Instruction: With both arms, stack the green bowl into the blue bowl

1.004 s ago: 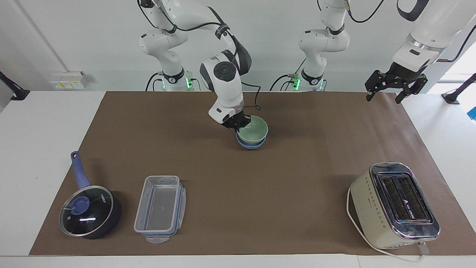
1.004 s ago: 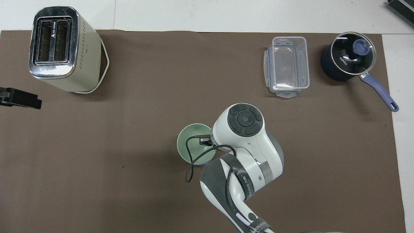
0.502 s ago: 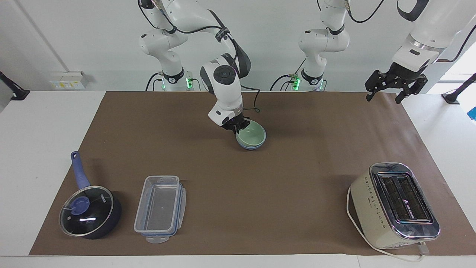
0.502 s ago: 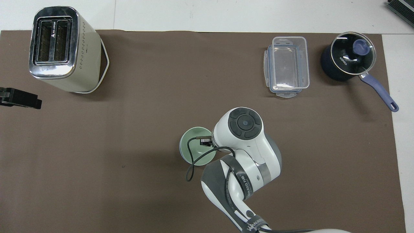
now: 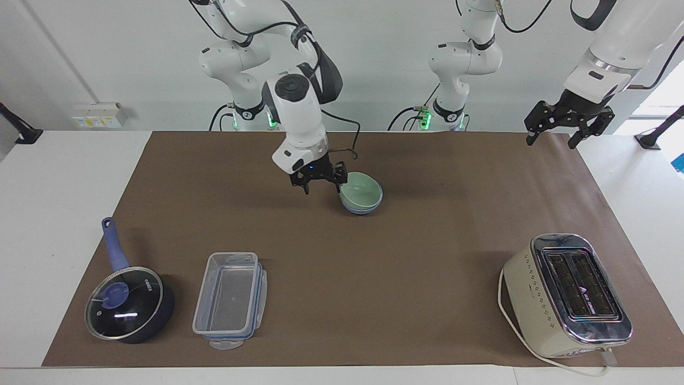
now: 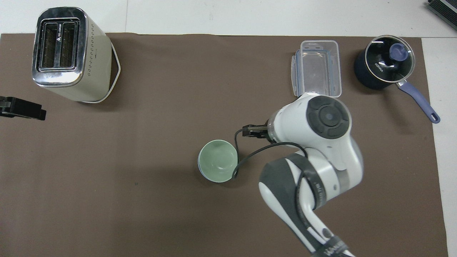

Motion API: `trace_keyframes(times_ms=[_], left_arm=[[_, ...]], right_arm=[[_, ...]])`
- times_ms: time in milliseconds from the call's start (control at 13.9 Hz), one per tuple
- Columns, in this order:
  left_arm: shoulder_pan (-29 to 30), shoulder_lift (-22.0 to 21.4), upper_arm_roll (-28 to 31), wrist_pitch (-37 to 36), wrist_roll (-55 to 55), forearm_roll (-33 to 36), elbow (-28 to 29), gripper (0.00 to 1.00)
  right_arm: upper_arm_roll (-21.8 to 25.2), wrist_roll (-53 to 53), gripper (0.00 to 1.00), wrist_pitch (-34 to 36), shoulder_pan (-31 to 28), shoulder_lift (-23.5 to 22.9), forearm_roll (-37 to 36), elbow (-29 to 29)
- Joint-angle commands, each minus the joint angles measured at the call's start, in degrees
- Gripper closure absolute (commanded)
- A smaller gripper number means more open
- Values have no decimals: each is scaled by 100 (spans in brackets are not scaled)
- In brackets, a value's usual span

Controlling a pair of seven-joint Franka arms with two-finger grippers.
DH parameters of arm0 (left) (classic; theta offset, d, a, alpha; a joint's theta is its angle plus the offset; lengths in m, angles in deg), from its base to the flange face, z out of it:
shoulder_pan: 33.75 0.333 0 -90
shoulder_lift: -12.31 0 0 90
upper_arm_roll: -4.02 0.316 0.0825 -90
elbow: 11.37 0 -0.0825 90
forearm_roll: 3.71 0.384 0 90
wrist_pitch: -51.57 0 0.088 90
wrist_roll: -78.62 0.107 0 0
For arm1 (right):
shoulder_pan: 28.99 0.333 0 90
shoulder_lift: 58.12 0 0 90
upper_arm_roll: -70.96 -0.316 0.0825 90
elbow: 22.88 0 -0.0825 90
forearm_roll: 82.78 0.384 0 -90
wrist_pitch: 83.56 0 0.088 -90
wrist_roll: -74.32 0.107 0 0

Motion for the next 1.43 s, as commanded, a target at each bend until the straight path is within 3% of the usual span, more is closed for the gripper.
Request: trace_keyframes(times_ms=[0,358,645,1075,1290,1362], left_arm=[[66,-114,-43,-37,32,74,96,0],[58,-114,-43,-37,24,74,96,0],[58,-114,-43,-28,15,74,96,0],[58,-114,-43,-28,24,74,96,0],[49,-114,-43,-20,24,74,96,0],[40,-114,-43,-2,24,74,96,0]], right_arm=[[-30,-182,0,509,-440,270,-498,-349],[-30,-507,0,1687,-1415,981,-455,-632],[-30,-603,0,2162,-1934,1290,-455,-632],[-21,-1806,0,2699,-2769,1624,-420,-676],[-56,-1861,0,3601,-2823,1328,-402,-1771],[-56,-1861,0,3648,-2814,1204,-411,-1879]])
